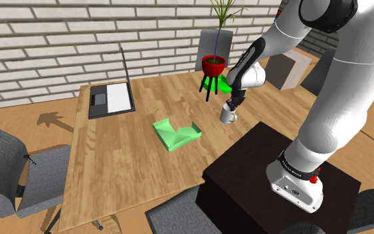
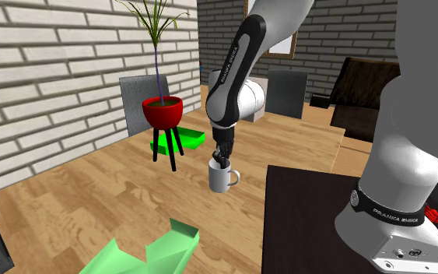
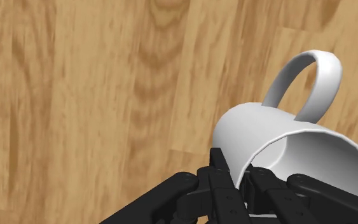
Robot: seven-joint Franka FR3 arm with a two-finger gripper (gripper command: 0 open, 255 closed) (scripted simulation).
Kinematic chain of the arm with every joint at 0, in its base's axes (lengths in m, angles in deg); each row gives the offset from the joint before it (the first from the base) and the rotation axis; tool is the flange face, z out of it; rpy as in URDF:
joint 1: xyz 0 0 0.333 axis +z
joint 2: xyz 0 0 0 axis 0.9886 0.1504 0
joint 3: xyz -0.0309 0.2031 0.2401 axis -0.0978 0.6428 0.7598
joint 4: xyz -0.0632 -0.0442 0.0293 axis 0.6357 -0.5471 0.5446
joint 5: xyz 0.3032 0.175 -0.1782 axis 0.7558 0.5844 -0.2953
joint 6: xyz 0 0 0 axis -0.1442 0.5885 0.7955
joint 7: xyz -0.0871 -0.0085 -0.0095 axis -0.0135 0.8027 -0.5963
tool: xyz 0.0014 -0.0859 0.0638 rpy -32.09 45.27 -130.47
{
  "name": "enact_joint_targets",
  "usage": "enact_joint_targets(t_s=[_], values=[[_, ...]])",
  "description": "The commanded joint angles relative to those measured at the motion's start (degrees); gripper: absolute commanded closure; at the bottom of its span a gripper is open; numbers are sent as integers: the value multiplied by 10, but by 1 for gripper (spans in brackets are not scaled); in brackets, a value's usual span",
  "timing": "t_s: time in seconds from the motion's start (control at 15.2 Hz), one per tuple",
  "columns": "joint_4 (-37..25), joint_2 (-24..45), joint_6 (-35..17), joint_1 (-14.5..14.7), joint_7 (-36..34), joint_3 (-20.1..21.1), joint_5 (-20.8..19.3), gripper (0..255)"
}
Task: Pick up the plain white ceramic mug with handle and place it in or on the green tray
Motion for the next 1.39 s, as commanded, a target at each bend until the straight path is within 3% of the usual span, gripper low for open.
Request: enact_joint_targets(t_s=[0.0,0.33,1.32], values=[[0,0,0,0,0,0,0,255],[0,0,0,0,0,0,0,255],[4,-127,118,18,-56,-32,-79,255]])
